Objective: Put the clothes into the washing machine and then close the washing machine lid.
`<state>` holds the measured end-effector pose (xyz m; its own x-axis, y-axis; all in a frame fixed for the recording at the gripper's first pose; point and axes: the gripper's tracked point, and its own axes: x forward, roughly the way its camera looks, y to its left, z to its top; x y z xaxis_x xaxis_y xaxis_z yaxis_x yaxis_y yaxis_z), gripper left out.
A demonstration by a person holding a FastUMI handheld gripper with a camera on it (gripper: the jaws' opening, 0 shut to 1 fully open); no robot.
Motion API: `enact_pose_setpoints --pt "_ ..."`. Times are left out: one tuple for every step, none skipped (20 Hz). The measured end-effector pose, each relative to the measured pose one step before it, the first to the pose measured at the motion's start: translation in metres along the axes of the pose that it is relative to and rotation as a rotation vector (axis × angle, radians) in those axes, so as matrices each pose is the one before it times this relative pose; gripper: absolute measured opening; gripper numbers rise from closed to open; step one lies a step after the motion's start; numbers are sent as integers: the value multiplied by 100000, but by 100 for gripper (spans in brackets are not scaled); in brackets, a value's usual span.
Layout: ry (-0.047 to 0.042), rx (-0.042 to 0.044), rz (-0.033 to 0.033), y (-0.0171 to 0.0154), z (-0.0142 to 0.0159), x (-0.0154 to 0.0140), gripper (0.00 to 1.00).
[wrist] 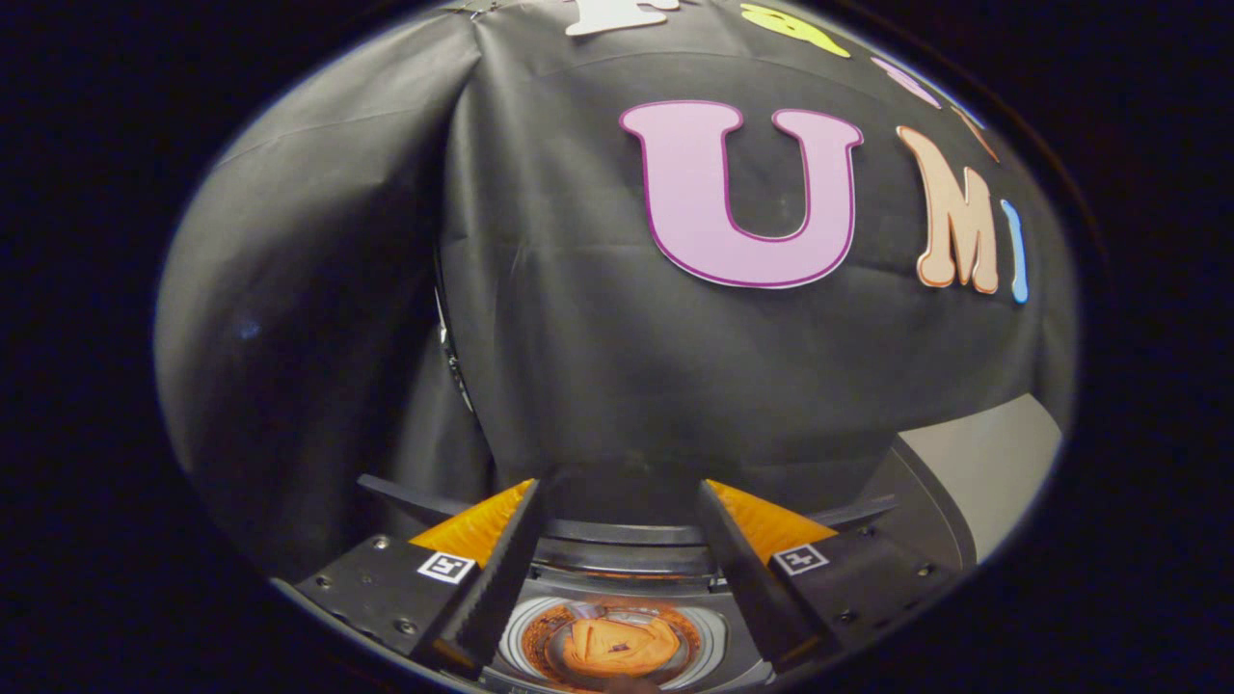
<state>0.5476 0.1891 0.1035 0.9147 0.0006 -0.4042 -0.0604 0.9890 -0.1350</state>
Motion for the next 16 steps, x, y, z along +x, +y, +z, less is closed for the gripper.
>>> enact_pose_setpoints --pt "-164 -729 448 -1 -129 -212 97" --pt "-86 -740 545 36 -291 -545 97" --pt "-417 -110 350 84 -237 -553 97" --pt "379 147 203 274 -511 -537 97" --pt "-147 -125 271 118 -234 -416 96" --pt "-473 -349 350 31 -114 -211 96" --pt "-49 -69 481 62 -204 -327 96" --pt "306 223 468 56 -319 -270 96" --pt "918 -404 211 4 -325 -330 96" --pt "-341 -719 -119 -104 -87 -300 96" --pt "-352 -1069 -364 -17 -114 -396 97" --pt "84 -1084 -81 160 -297 -327 97" --pt "-2024 -2733 -351 -4 11 -422 97" --pt "-745 -3175 -838 -427 62 -460 97" --pt "-669 -2456 -39 -122 -271 -362 97" --pt "456 -1356 1237 191 -301 52 96"
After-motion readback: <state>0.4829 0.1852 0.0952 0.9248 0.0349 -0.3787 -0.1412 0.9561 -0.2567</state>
